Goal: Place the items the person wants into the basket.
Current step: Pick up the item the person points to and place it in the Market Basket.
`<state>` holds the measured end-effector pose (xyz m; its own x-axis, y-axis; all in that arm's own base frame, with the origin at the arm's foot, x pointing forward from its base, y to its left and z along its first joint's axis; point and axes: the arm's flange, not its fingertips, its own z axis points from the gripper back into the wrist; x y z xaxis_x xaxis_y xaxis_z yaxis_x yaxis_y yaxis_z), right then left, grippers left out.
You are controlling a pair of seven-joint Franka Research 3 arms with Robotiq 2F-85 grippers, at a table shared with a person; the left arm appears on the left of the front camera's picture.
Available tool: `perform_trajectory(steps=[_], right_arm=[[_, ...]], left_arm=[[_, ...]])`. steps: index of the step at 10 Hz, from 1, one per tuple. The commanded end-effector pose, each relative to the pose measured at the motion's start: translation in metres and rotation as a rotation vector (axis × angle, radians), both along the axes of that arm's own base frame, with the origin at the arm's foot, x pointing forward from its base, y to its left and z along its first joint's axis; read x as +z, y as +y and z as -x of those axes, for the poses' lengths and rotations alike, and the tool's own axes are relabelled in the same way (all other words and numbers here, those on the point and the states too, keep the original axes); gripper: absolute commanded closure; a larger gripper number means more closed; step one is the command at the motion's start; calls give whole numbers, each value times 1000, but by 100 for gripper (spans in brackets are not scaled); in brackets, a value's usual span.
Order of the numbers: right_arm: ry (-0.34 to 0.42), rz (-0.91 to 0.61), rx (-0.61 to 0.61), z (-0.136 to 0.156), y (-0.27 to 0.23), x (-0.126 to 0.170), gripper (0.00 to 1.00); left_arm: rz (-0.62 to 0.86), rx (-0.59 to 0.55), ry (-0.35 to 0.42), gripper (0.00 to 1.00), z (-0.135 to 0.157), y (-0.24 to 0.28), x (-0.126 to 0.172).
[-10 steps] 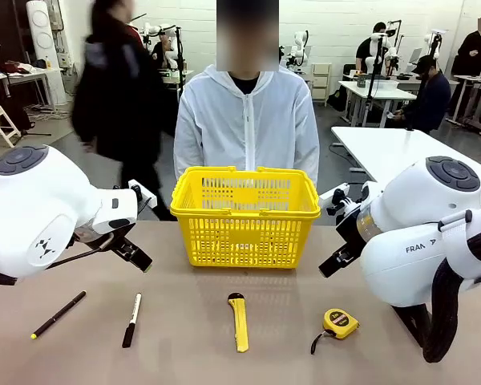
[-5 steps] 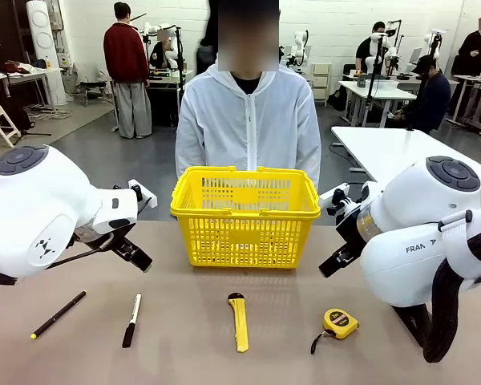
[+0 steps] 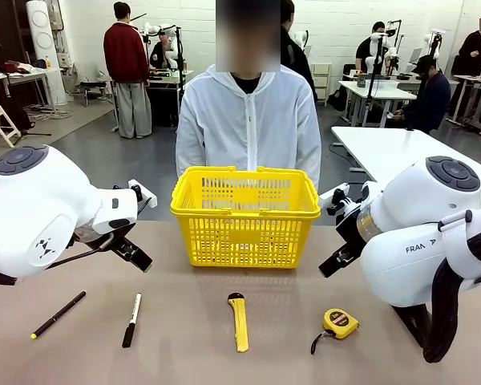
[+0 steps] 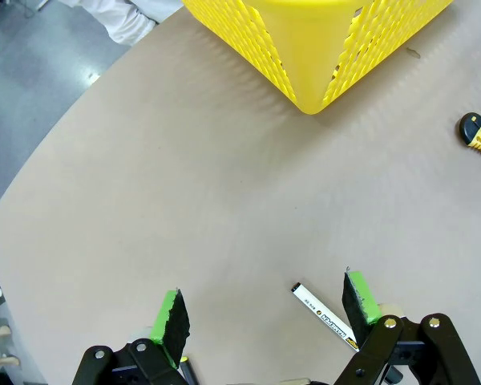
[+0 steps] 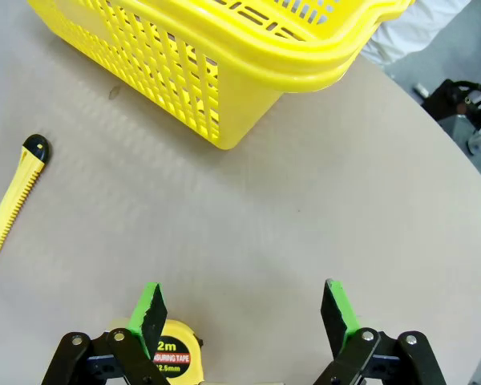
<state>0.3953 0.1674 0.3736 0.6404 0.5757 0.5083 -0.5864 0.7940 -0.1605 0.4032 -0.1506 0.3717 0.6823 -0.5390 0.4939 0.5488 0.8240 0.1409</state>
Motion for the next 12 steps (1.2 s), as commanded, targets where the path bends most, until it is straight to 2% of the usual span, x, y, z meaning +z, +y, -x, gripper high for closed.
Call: perform_trajectory(steps=[1, 2, 4, 7, 8, 9, 10, 11, 12], right_arm=[[0, -1, 0, 0, 0, 0, 0], [0, 0, 0, 0, 0, 0, 0], [-7, 70, -32, 30, -9, 82, 0], [-96, 123, -79, 48, -5, 217, 0], [-124, 131, -93, 52, -2, 250, 0], [-156, 135, -107, 57, 1, 274, 0], [-165, 145, -120, 60, 2, 285, 0], [-147, 166, -133, 60, 2, 281, 0], [-172, 108, -76, 76, -5, 297, 0]], left_arm=[[1, 1, 0, 0, 0, 0, 0], [0, 0, 0, 0, 0, 0, 0], [-11, -11, 1, 0, 29, 10, 67], [-40, -11, -44, 0, 25, 7, 161], [-38, -2, -48, 0, 19, 4, 183], [-41, 15, -63, 0, 14, 2, 201], [-35, 33, -88, 0, 14, 1, 217], [-32, 57, -124, 0, 18, 2, 227], [-7, 5, -79, 0, 24, 5, 218]])
